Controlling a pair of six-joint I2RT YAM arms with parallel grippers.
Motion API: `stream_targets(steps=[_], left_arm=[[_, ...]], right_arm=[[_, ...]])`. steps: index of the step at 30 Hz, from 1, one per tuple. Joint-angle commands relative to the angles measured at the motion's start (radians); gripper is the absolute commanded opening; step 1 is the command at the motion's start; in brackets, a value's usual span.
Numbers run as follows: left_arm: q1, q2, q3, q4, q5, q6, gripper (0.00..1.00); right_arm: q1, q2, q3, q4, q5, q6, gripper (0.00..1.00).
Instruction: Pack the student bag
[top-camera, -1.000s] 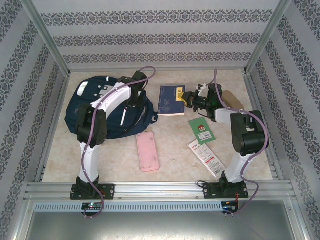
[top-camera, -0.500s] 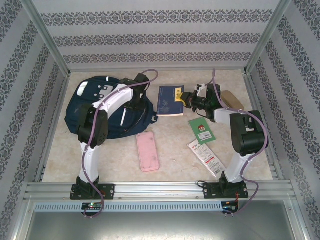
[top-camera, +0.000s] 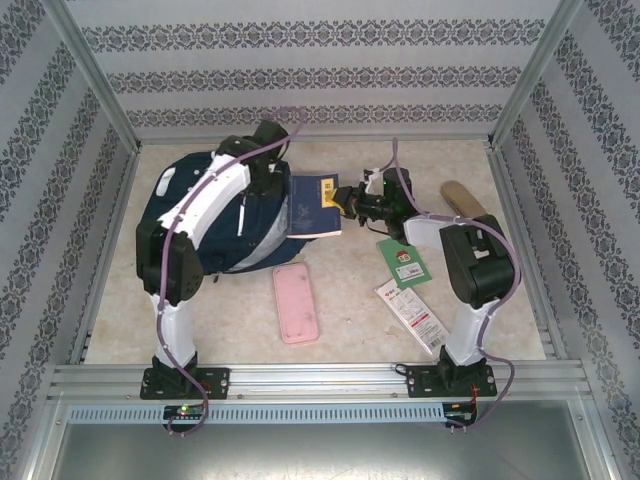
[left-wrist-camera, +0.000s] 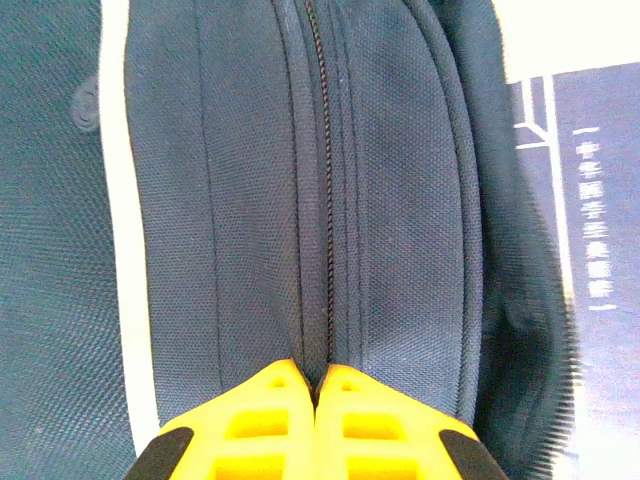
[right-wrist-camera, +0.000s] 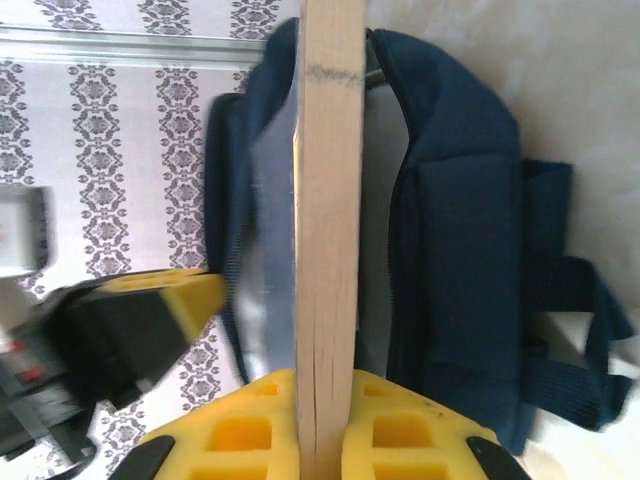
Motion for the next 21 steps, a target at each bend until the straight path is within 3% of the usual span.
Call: stream_targets(steps=[1,7,11,15,21], left_arm=[[0.018,-0.092,0.068,-0.004,0.048,-0.026,0.00],[0.082,-0.175,0.070,0.034,0.169,-0.043,0.00],[0.133,-0.209,0.064,0.044,0.224,-0.054,0.00],[0.184,-0.214,0.027,0.044,0.281,-0.077,0.00],[0.195,-0.234,-0.029,0.082,0.306,-0.102,0.00]], right_arm=[[0.033,0.056,0.065,0.113,0.050,0.067,0.00],[0.110,0.138,0.169,0.122,0.093,0.098,0.00],[0.127,0.185,0.187,0.225,0.121,0.147,0.00],[0.098,0.170,0.141,0.329,0.127,0.190,0.00],[0.014,0.062,0.018,0.329,0.129,0.151,0.00]])
